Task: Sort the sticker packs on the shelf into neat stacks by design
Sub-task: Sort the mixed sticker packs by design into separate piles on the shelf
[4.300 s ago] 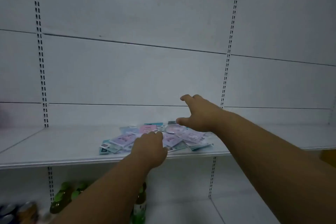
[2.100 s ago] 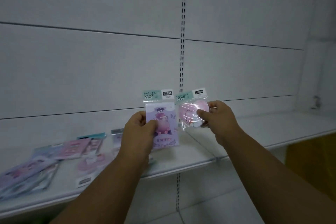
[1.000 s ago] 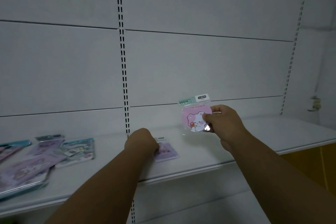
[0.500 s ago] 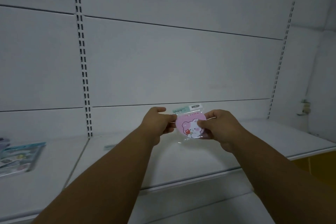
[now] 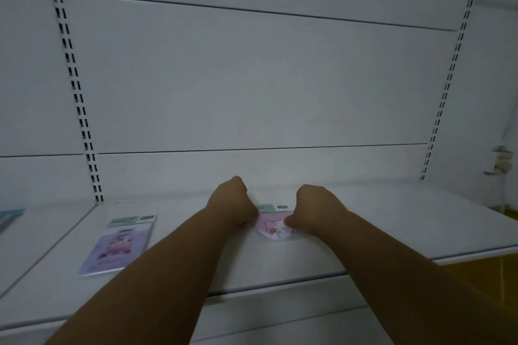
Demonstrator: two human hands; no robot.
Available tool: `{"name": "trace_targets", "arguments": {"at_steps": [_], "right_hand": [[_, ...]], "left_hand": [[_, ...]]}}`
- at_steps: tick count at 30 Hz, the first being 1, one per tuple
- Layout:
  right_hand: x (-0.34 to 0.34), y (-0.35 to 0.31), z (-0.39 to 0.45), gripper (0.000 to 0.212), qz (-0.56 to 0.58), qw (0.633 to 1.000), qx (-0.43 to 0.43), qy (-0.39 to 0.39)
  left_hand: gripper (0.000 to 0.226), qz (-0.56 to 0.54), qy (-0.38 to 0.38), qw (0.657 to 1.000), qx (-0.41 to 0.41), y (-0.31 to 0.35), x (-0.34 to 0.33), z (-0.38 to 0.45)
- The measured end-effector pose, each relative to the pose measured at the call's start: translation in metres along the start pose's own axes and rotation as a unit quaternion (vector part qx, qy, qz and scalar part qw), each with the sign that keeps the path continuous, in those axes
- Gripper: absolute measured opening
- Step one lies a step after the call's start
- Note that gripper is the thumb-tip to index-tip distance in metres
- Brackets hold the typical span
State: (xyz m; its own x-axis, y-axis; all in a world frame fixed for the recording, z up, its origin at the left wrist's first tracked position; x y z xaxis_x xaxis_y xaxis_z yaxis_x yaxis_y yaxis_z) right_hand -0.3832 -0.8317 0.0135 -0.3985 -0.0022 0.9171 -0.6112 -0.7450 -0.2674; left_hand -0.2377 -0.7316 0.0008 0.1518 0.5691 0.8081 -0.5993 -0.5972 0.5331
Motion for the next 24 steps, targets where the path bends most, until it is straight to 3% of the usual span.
{"name": "trace_targets", "arguments": {"at_steps": [3,10,17,24], "right_hand": [[0.004,-0.014,0.000,0.024,-0.019,0.997,0.059,0.043],[0.038,-0.119,-0.009,0.048,0.032,0.958,0.230,0.167],[0.042,-0.283,-0.057,0.061,0.070,0.928,0.336,0.143],[0.016,-0.438,-0.120,0.062,0.061,0.928,0.358,0.080]], "left_hand": [[0.045,0.054,0.052,0.997,-0.033,-0.005,-0.001,-0.001],[0.031,0.089,0.144,0.984,-0.049,-0.056,0.057,-0.024],[0.022,0.158,0.198,0.967,0.008,-0.195,0.183,-0.099],[0.021,0.190,0.231,0.954,0.029,-0.329,0.281,-0.172]]}}
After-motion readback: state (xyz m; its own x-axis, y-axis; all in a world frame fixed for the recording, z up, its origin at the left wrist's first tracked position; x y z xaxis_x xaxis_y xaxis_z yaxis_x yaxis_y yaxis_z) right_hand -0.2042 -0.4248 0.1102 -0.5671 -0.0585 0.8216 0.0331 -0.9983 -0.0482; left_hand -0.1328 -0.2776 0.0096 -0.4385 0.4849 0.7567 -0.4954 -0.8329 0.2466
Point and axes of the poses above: each hand's wrist, its own z-axis towards the middle knuckle, its own x-axis out of the back of the hand, y = z × x, the point moved 1 cm from there along z, towards the middle knuckle, and after that the axes turned 7 degrees about y, right-handed, at the moved point
